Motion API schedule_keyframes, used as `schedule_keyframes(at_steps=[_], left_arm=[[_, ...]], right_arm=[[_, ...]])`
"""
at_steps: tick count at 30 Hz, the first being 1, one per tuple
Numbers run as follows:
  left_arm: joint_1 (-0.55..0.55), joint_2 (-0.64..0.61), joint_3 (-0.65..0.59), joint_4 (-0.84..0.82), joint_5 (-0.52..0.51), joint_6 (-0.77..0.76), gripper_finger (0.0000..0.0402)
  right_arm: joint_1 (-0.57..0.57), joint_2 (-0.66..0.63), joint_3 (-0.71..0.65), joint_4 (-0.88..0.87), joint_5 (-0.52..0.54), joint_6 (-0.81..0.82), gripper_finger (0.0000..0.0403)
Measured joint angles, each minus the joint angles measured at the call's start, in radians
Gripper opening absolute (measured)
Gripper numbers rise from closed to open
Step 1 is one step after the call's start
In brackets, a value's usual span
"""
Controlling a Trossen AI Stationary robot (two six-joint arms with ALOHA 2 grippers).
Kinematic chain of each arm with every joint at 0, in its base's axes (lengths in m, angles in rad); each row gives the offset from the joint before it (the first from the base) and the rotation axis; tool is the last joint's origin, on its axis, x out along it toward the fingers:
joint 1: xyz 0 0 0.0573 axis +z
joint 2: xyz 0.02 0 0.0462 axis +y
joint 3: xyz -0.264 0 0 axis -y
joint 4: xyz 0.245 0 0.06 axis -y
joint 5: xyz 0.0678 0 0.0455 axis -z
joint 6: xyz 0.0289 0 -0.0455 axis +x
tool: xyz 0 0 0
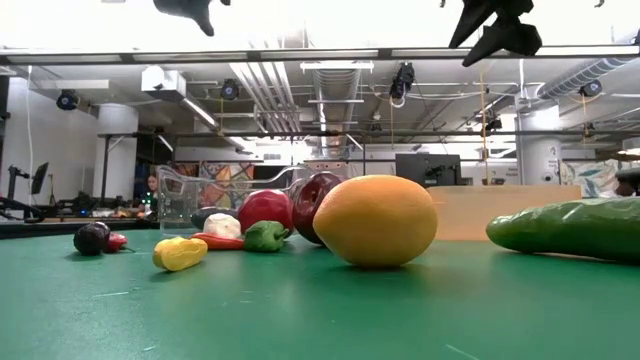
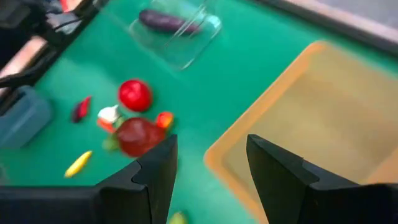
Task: Sort produce into baskets
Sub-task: Put the green cucumber into the transparent bin
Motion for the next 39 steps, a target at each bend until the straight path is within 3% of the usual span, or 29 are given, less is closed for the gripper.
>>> schedule_keyframes(at_steps=[5, 12, 21, 30, 39], left_arm=[[-0.013, -0.009, 0.000, -0.051, 0.001, 0.104, 0.0231], [-0.004, -0.056, 0.000, -0.047, -0.007, 0.326, 0.0231], [-0.031, -0.267, -0.045, -0.005, -0.136, 0.313, 0.0231], [-0.032, -0.478, -0.314, 0.251, -0.156, 0.282, 0.0231], [-0.032, -0.580, -0.578, 0.547, -0.156, 0.227, 0.0231]], right_arm=[[0.028, 0.047, 0.000, 0.015, -0.153, 0.102, 0.0185], [0.131, 0.183, 0.001, 0.010, -0.222, 0.226, 0.0185], [0.256, 0.351, 0.085, -0.239, -0.315, 0.378, 0.0185], [0.352, 0.455, 0.166, -0.321, -0.386, 0.451, 0.0193], [0.409, 0.574, 0.139, -0.305, -0.326, 0.393, 0.0264]])
